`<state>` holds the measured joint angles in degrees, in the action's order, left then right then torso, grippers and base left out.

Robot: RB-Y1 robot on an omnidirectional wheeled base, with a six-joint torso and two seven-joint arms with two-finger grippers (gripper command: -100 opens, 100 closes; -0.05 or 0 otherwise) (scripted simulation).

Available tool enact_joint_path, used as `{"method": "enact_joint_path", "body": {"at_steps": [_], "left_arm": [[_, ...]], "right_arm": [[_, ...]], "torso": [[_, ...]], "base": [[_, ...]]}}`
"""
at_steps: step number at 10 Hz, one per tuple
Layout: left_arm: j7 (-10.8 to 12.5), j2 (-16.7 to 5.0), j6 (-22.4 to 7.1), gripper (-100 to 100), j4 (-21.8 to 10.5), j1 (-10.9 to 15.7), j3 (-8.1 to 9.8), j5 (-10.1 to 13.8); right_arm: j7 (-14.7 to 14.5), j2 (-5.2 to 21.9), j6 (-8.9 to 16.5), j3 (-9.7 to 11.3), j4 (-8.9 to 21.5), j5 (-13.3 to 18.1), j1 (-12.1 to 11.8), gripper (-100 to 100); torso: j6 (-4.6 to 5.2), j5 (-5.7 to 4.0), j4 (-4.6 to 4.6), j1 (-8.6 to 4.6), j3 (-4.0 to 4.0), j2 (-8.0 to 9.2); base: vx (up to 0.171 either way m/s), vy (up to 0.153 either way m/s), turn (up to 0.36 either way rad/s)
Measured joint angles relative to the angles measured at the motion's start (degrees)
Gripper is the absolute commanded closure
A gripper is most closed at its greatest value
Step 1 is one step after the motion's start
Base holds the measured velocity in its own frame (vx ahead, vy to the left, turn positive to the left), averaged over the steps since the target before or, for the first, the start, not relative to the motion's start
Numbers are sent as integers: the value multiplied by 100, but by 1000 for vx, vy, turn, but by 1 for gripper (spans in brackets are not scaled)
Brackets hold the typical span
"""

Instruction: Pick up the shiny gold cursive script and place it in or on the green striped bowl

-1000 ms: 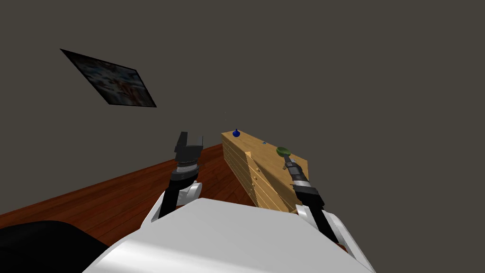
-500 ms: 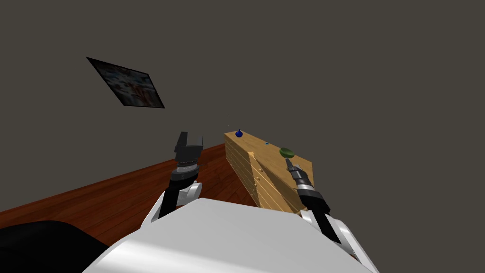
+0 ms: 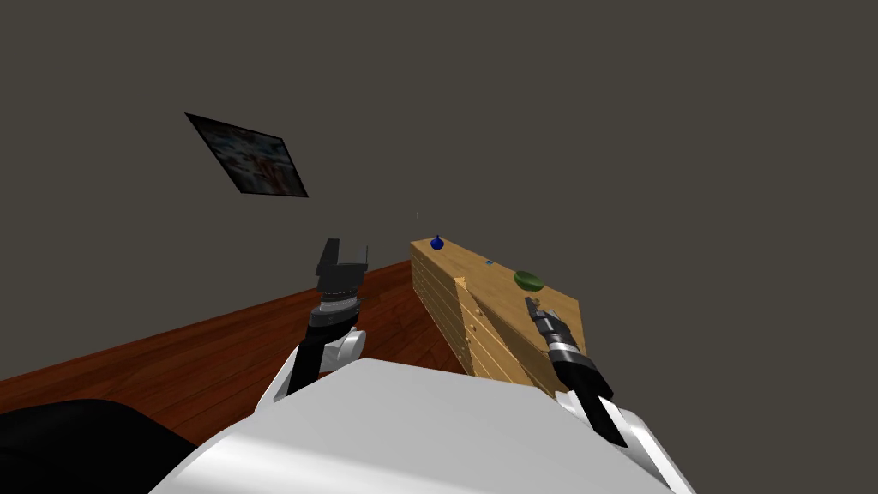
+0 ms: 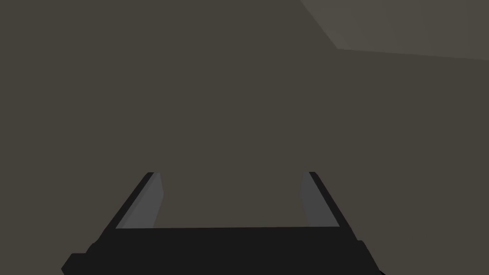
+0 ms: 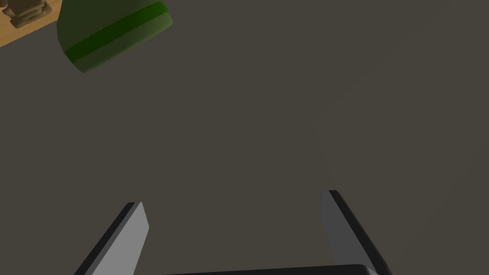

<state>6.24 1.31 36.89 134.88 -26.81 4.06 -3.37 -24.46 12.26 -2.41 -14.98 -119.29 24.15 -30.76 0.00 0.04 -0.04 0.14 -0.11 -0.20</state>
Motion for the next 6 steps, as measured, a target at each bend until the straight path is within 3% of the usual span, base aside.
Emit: {"method": "enact_joint_path", "body": {"at_steps": [2, 3, 6], "left_arm": [[0, 0, 0, 0, 0, -1, 0, 0], [0, 0, 0, 0, 0, -1, 0, 0], [0, 0, 0, 0, 0, -1, 0, 0]], "right_arm": [[-63, 59, 203, -210, 251, -14, -165, -100], [-61, 162, 446, -270, 233, -56, -261, -100], [-116, 172, 555, -509, 662, -90, -369, -100]], "torso": [[0, 2, -5, 7, -12, -21], [0, 2, -7, 6, -18, -31], [0, 0, -6, -2, -16, -28]], "base": [[136, 68, 82], [111, 33, 19], [135, 47, 75]]}}
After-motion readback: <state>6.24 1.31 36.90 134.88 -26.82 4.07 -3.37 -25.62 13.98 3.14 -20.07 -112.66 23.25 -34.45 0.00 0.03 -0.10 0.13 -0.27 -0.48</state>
